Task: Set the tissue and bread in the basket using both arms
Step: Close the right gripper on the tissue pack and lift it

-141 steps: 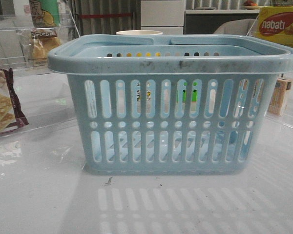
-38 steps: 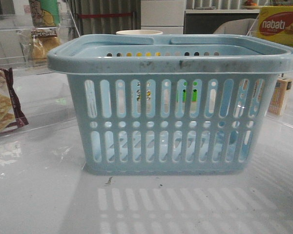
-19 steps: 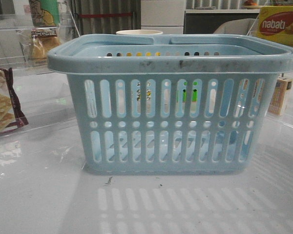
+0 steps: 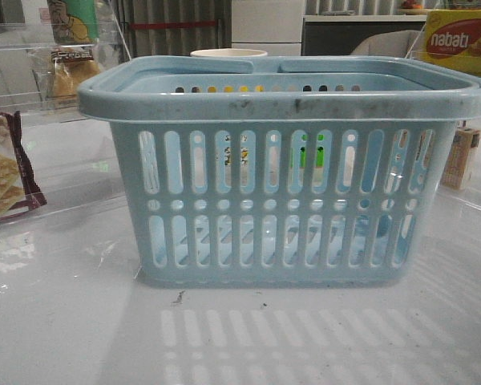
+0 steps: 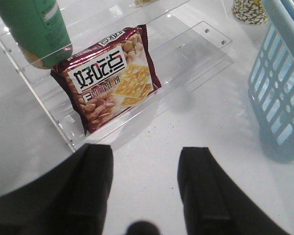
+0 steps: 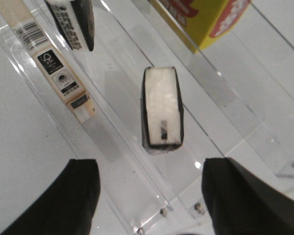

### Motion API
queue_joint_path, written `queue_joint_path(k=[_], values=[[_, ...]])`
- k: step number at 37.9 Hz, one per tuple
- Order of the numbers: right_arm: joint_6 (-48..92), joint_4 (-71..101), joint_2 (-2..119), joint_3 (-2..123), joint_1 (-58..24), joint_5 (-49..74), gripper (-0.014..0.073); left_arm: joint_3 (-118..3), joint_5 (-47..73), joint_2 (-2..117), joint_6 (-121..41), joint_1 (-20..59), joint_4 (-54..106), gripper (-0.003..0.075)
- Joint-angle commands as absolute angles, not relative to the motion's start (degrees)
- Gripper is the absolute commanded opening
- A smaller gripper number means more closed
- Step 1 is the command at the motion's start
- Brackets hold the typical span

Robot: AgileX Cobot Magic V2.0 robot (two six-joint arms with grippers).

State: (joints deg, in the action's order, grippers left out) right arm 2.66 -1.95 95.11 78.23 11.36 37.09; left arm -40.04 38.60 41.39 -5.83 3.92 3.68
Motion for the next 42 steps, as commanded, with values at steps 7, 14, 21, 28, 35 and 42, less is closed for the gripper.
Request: queue_joint_path(k=[7,14,21,28,35,42], values=[[2.83,-3.42,98.91,82.75,11.82,31.34,0.0522,-41.84,34.61,41.5,-5.72,3.93,3.83,0.0305],[2.83,-3.42,100.14,82.75,11.82,29.62,0.036,-41.84,34.61,41.5,-5.72,3.93,3.83,0.0254],[2.83,-3.42,98.91,82.77,11.76,30.52,0.0247,-41.84,34.61,41.5,-5.72,3.93,3.83,0.02],[2.83,-1.83,92.27,82.81,11.52,32.97,0.0246,-41.84,34.61,41.5,-5.72,3.93,3.83,0.0155],[2.83,4.27,84.57,82.81,10.04,36.8,0.0246,-41.84,34.61,41.5,-5.72,3.93,3.83,0.0113],[2.88,9.55,78.01,82.81,4.54,41.82,0.0246,-41.84,34.61,41.5,-5.72,3.93,3.83,0.009]])
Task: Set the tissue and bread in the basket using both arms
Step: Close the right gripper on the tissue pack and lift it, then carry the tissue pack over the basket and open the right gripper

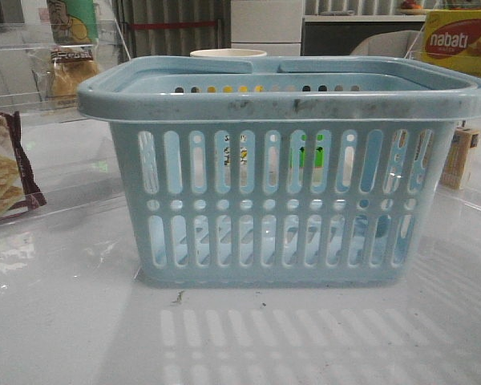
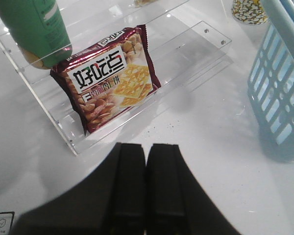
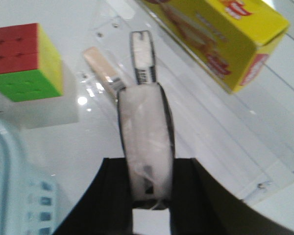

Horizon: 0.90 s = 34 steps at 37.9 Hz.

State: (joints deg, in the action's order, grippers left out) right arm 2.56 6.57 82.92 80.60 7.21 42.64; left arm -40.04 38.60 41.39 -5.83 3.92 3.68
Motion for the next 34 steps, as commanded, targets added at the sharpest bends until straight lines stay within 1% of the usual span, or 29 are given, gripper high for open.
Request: queue_joint_path(k=[1,8,13,18,25,27,29,31,33,34], values=[[2.88,9.84,77.47,82.81,3.11,42.16,0.0246,-41.84,34.61,41.5,-5.72,3.93,3.83,0.009],[2.88,10.52,76.07,82.76,-6.94,43.06,0.0246,-41.84,34.61,41.5,-5.72,3.93,3.83,0.009],[2.88,11.32,77.65,82.76,-14.58,42.57,0.0246,-41.84,34.61,41.5,-5.72,3.93,3.83,0.009],[2.88,12.39,80.39,82.76,-19.65,41.44,0.0246,-41.84,34.61,41.5,-5.72,3.93,3.83,0.009],[2.88,13.16,85.28,82.76,-24.03,41.09,0.0254,-41.84,34.61,41.5,-5.72,3.93,3.83,0.009],[3.01,13.16,86.59,82.76,-24.6,40.82,0.0288,-41.84,34.61,41.5,-5.72,3.93,3.83,0.009],[3.0,13.16,87.76,82.76,-24.92,40.64,0.0354,-41.84,34.61,41.5,-5.72,3.93,3.83,0.009],[3.2,13.08,88.65,82.76,-24.92,40.34,0.0449,-41.84,34.61,41.5,-5.72,3.93,3.83,0.009],[3.89,12.88,89.05,82.76,-24.92,40.11,0.0524,-41.84,34.61,41.5,-5.72,3.93,3.83,0.009],[4.05,12.31,89.05,82.76,-24.92,40.11,0.0547,-41.84,34.61,41.5,-5.72,3.93,3.83,0.009]])
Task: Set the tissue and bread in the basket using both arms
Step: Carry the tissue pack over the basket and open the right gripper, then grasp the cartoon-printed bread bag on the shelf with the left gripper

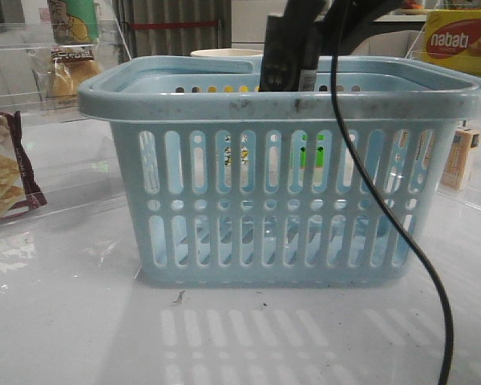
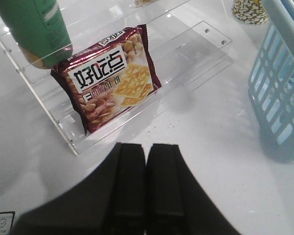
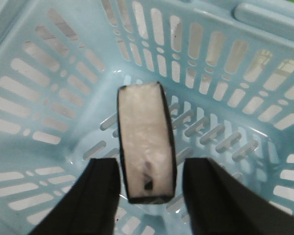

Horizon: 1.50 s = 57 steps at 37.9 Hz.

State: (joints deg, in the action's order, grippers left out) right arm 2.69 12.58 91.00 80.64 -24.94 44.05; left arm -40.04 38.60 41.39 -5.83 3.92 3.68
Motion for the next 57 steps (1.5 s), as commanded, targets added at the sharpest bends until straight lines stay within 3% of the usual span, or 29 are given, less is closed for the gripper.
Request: queue_joint_path(k=[1,10,26,41,44,47,49,51,57], values=[[4.34,11.86,89.05,82.76,-24.92,40.06,0.0567,-41.84,34.61,41.5,-5.72,3.93,3.83,0.009],[9.45,8.6,79.57,79.26,-24.99,39.24,0.0569,-41.84,34.61,41.5,-5.72,3.93,3.83,0.009],[1.4,-0.59,46.61,48.64,-24.74,37.45,0.0569,-41.84,34.61,41.5,-5.72,3.93,3.83,0.009],[-0.56,-1.46,42.3,43.2,-24.74,37.5,0.0569,-41.84,30.1,42.43,-5.95,3.93,4.48,0.0091],[-0.56,-1.46,42.3,43.2,-24.74,37.5,0.0569,-42.62,28.94,45.65,-9.2,4.08,5.34,0.019],[-0.56,-1.46,42.3,43.2,-24.74,37.5,0.0569,-45.58,28.54,51.64,-11.19,6.88,6.84,0.0431],[-0.56,-1.46,42.3,43.2,-24.74,37.5,0.0569,-48.11,27.33,56.09,-11.19,8.56,6.71,0.0538],[-0.56,-1.46,42.3,43.2,-24.74,37.5,0.0569,-51.8,27.0,61.56,-11.19,9.17,6.71,0.0573],[-0.56,-1.46,42.3,43.2,-24.74,37.5,0.0569,-65.97,26.91,78.0,-11.19,9.17,6.83,0.0571]])
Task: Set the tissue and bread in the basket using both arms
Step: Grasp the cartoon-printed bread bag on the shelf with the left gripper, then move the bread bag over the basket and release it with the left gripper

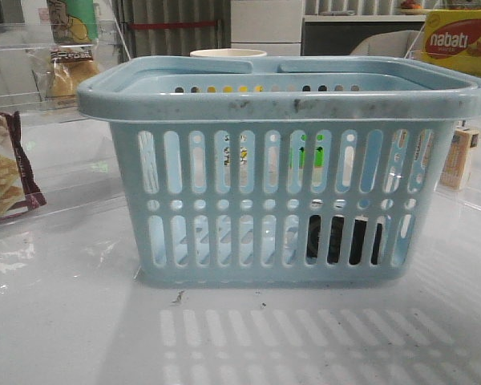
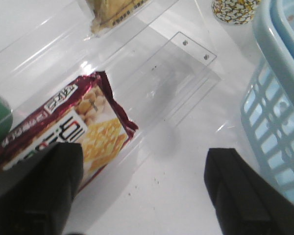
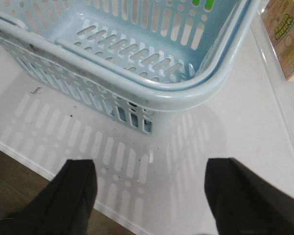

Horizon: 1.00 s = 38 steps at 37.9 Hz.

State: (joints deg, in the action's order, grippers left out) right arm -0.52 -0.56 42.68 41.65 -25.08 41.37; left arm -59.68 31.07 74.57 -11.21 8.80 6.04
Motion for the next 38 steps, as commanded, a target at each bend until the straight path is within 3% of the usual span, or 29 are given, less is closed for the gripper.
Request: queue_joint_path(k=[1,13,22,33,35,38], values=[[-0.56,-1.46,42.3,43.2,-24.74,37.5,0.0569,-68.64,26.48,80.7,-11.19,9.17,6.83,0.0571],[-0.56,-1.46,42.3,43.2,-24.74,37.5,0.0569,-92.99,23.54,104.86,-10.18,5.79,12.95,0.0569],[-0.56,-1.46,42.3,43.21,-24.74,37.56,0.0569,-97.92,15.77,114.14,-10.18,5.31,15.07,0.0564],[-0.56,-1.46,42.3,43.21,-24.74,37.56,0.0569,-97.92,21.41,111.84,-10.18,5.31,15.07,0.0133],[-0.56,-1.46,42.3,43.21,-24.74,37.56,0.0569,-97.92,23.71,110.06,-10.18,5.31,15.07,0.0087],[-0.56,-1.46,42.3,43.21,-24.74,37.56,0.0569,-97.92,26.11,105.57,-10.45,5.65,15.07,0.0091]])
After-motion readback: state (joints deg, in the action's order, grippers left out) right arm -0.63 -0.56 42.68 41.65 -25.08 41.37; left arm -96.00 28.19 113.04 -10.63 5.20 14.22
